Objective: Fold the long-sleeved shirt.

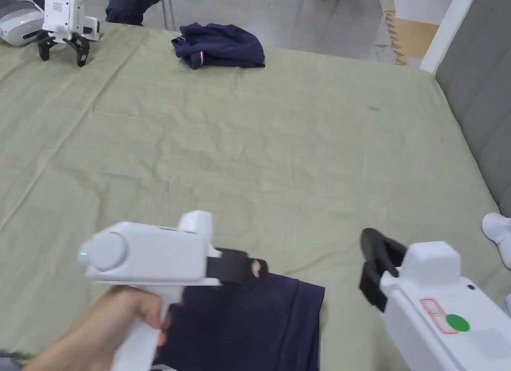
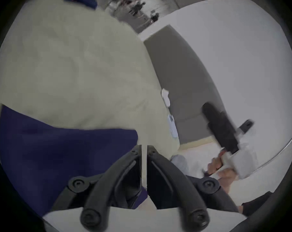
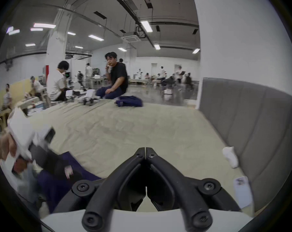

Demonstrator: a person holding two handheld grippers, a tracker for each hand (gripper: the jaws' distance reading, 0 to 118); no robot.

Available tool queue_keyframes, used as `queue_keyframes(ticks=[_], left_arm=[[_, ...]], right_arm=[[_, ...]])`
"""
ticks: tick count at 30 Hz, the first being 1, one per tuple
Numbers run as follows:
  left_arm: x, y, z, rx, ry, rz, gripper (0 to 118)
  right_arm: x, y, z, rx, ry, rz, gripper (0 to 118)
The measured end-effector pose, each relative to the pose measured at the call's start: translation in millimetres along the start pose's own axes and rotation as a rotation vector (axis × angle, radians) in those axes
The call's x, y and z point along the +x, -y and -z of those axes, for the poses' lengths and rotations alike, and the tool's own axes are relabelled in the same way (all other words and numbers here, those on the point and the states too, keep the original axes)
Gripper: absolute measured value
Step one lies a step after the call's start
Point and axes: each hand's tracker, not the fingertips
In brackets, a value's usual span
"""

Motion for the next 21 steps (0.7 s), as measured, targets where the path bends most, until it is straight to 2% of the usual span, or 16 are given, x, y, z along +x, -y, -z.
queue_keyframes(ticks=[3,4,5,8,10,11,12,13,14,15,19,20,21], left_arm=[[-30,-7,-55,0.099,-0.068,-0.013,12],[-39,-6,-65,0.101,-0.09,0.008,12],[-53,-6,-75,0.1,-0.126,-0.018,12],[-85,-1,-91,0.108,-0.181,-0.088,12],[-103,3,-96,0.105,-0.216,-0.136,12],[-112,6,-97,0.096,-0.211,-0.154,14],[-118,8,-95,0.082,-0.192,-0.183,22],[-123,11,-94,0.06,-0.179,-0.193,41],[-129,14,-88,0.029,-0.165,-0.197,82],[-135,18,-81,-0.017,-0.155,-0.201,107],[-145,20,-61,-0.033,-0.131,-0.293,109],[-146,22,-49,-0.065,-0.143,-0.306,104],[-147,23,-42,-0.114,-0.16,-0.313,89]], right_arm=[[-32,33,39,-0.184,-0.21,0.107,0],[-46,47,53,-0.251,-0.235,0.093,0],[-60,65,68,-0.317,-0.274,0.034,0],[-83,110,98,-0.475,-0.306,0.048,0],[-88,126,101,-0.486,-0.264,-0.016,0],[-87,130,98,-0.468,-0.267,-0.001,0],[-84,126,95,-0.443,-0.264,0.023,0],[-82,123,96,-0.458,-0.265,0.049,0],[-81,120,97,-0.465,-0.266,0.058,0],[-79,118,97,-0.468,-0.267,0.058,0],[-82,116,91,-0.447,-0.258,0.039,0],[-82,110,86,-0.431,-0.253,0.032,0],[-83,102,79,-0.377,-0.242,0.023,0]])
